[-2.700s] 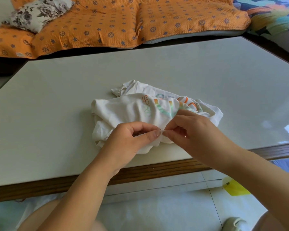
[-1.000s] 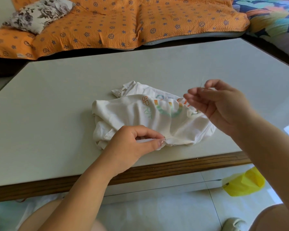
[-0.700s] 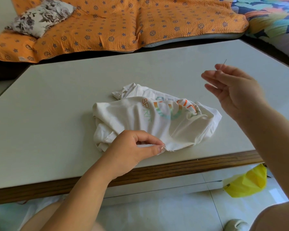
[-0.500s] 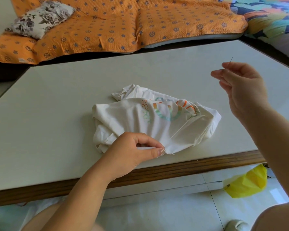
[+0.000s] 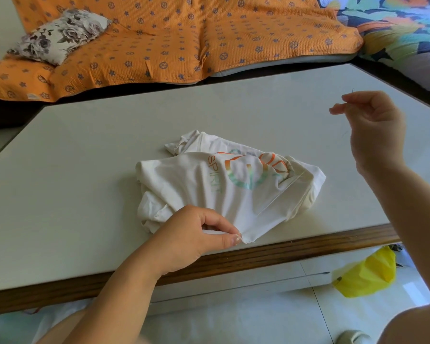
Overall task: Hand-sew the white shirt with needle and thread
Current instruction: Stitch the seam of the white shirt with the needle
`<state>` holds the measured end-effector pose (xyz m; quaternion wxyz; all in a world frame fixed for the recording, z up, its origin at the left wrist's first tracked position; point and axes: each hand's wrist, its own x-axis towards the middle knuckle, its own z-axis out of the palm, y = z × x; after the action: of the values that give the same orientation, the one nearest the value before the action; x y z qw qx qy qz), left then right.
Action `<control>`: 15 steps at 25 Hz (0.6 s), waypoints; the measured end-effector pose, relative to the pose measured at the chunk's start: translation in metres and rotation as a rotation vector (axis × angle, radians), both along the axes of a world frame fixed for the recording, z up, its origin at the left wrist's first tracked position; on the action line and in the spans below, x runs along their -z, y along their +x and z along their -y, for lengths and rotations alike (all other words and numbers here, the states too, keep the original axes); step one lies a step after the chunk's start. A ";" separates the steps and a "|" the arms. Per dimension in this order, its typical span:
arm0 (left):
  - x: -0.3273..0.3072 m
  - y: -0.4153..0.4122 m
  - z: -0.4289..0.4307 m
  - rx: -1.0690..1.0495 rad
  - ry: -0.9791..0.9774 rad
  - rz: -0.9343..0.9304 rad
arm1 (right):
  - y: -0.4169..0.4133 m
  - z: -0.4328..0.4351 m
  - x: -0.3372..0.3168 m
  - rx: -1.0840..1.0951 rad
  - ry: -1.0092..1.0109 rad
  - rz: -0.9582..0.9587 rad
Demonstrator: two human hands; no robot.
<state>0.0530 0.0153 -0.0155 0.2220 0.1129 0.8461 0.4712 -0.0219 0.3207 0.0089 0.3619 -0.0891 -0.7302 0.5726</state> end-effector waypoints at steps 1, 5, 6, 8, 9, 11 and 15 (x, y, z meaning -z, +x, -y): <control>0.000 0.000 0.001 -0.002 -0.007 -0.004 | 0.000 -0.001 0.001 0.006 -0.010 0.002; -0.001 0.000 0.002 0.008 -0.014 -0.010 | -0.001 0.001 0.005 -0.029 0.030 0.056; -0.001 -0.001 0.002 0.019 -0.019 -0.006 | -0.001 0.002 0.006 -0.027 0.051 0.061; -0.002 -0.002 0.003 0.038 -0.040 0.005 | -0.002 0.001 0.006 -0.018 0.069 0.066; -0.003 -0.003 0.005 0.051 -0.055 0.009 | -0.002 0.000 0.007 -0.012 0.070 0.071; -0.004 -0.004 0.007 0.086 -0.095 0.007 | -0.004 -0.002 0.008 0.004 0.079 0.086; -0.005 -0.005 0.008 0.110 -0.136 0.005 | -0.003 -0.004 0.008 0.035 0.099 0.098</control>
<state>0.0483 0.0073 -0.0107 0.2566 0.1426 0.8683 0.3999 -0.0254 0.3250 0.0004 0.3396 -0.1120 -0.7729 0.5242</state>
